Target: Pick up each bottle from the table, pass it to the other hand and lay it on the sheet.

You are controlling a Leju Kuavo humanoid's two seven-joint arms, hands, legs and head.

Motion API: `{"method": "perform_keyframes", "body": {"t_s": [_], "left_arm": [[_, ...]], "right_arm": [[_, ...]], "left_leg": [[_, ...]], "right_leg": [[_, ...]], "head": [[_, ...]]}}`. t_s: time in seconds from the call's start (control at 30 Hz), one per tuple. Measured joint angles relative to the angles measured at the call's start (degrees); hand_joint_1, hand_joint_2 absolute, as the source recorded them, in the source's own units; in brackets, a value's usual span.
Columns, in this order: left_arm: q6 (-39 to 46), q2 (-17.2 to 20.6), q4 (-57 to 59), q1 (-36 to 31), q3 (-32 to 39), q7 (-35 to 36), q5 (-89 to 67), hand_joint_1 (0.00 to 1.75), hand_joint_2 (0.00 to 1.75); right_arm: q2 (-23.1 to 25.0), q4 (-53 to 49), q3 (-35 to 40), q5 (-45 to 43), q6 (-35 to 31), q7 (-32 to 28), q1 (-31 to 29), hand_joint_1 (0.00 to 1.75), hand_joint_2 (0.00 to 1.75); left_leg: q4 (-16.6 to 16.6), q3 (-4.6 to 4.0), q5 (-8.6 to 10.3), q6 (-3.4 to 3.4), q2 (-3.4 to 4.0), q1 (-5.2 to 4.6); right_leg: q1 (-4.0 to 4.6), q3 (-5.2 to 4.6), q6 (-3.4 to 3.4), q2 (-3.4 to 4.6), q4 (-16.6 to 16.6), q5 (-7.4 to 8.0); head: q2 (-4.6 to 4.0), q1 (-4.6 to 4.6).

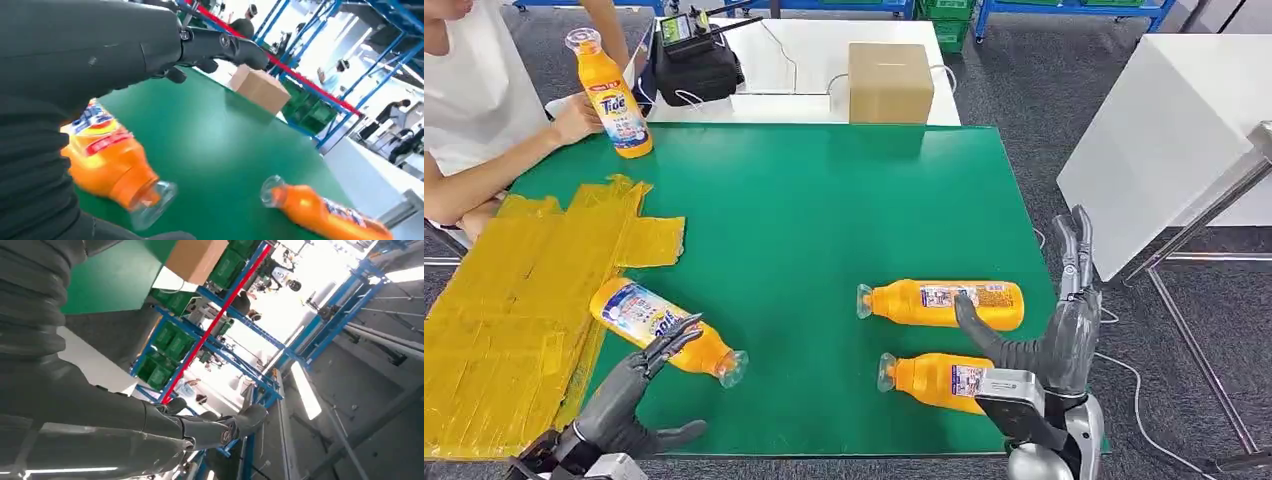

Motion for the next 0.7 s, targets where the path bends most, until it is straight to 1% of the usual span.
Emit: {"method": "perform_keyframes", "body": {"t_s": [0.1,0.17,0.27,0.33,0.43,0.5,0.53,0.6,0.7], "left_arm": [[-0.5,-1.4,0.0,-0.3,-0.6,-1.3,2.6,0.00,1.75],[-2.1,-2.7,-0.1,-0.5,-0.8,-2.8,5.9,0.00,1.75],[-5.7,-5.3,-0.9,-0.8,-1.0,-4.5,10.9,0.00,1.75],[-7.0,-7.0,-1.5,-1.2,-1.1,-4.9,12.5,0.00,1.75],[-7.8,-8.2,-2.0,-1.4,-1.2,-5.2,13.4,0.00,1.75],[-10.2,-9.1,-2.1,-1.5,-1.1,-5.5,15.9,0.00,1.75],[-11.6,-9.7,-2.2,-1.6,-1.0,-5.6,17.7,0.00,1.75],[-15.2,-11.6,-2.3,-1.9,-0.7,-4.7,22.4,0.00,1.75],[-17.5,-14.0,-2.2,-2.5,-0.2,0.2,28.5,0.00,1.75]], "right_arm": [[-0.4,-0.2,0.0,3.5,0.0,1.7,0.0,0.00,1.75],[-1.1,-0.2,0.0,8.3,0.7,4.4,-0.1,0.00,1.75],[-3.8,-0.2,0.0,14.2,4.2,8.2,-1.0,0.00,1.75],[-5.6,-0.2,0.0,15.4,5.6,9.0,-1.6,0.00,1.75],[-7.3,-0.1,-0.2,15.8,6.7,9.4,-2.0,0.00,1.75],[-8.6,0.0,-0.2,16.4,9.7,10.4,-2.4,0.00,1.75],[-9.6,0.3,-0.2,16.4,11.7,10.6,-2.7,0.00,1.75],[-13.3,1.7,-0.2,15.5,16.2,10.0,-3.4,0.00,1.75],[-18.9,4.0,-1.4,13.9,18.9,7.7,-3.7,0.00,1.75]], "left_leg": [[0.0,-0.01,0.00,0.00,0.00,-0.02],[0.0,-0.01,0.00,0.01,0.00,-0.04],[0.0,-0.02,0.00,0.03,0.00,-0.06],[0.0,-0.02,0.01,0.04,-0.04,-0.06],[0.0,-0.03,0.00,0.05,-0.01,-0.07],[0.0,-0.02,0.00,0.05,0.00,-0.07],[0.0,-0.02,0.00,0.05,0.00,-0.07],[0.0,-0.03,0.03,0.09,-0.07,-0.07],[0.0,-0.10,0.04,0.13,-0.23,-0.12]], "right_leg": [[-0.01,0.00,0.05,0.00,0.0,0.03],[-0.01,0.00,0.06,0.00,0.0,0.04],[-0.02,0.00,0.09,0.00,0.0,0.06],[-0.02,0.01,0.10,-0.02,0.0,0.07],[-0.02,0.01,0.12,-0.03,0.0,0.09],[-0.02,0.01,0.13,-0.02,0.0,0.10],[-0.02,0.00,0.13,-0.02,0.0,0.10],[-0.02,0.01,0.13,-0.08,0.0,0.09],[-0.04,0.03,0.14,-0.22,0.0,0.10]], "head": [[0.00,0.00],[0.00,0.00],[0.00,0.00],[0.00,0.00],[0.00,-0.02],[0.00,-0.04],[0.00,-0.07],[0.00,-0.04],[0.00,-0.02]]}}
